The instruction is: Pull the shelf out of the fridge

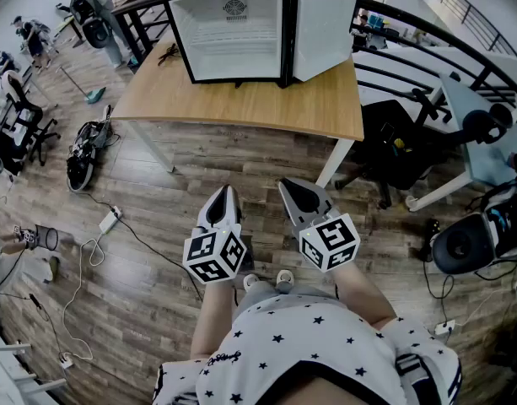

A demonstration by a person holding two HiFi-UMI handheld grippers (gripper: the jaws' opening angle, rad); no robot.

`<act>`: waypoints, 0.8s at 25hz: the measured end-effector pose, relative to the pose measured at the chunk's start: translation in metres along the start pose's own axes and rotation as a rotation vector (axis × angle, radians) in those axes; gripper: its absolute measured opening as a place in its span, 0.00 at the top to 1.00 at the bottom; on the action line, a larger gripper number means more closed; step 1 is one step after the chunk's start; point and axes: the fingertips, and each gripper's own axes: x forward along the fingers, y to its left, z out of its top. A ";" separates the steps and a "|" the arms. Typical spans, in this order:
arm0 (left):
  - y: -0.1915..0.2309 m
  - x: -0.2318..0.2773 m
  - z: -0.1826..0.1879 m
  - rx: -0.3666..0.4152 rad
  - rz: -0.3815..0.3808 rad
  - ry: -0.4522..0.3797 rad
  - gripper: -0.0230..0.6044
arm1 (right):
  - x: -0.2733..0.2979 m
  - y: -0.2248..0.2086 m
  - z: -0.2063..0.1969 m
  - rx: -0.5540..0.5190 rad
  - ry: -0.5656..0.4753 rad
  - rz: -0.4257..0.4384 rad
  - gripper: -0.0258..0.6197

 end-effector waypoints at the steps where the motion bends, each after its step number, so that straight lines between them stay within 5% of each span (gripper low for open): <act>1: 0.002 -0.002 0.000 -0.006 0.001 -0.001 0.95 | -0.001 0.003 0.000 -0.004 -0.001 0.003 0.93; 13: 0.032 -0.024 0.008 -0.010 -0.009 0.008 0.95 | 0.011 0.043 0.004 -0.024 0.007 0.011 0.93; 20: 0.051 -0.020 0.018 0.008 -0.044 0.022 0.95 | 0.035 0.064 0.009 0.052 -0.019 0.030 0.92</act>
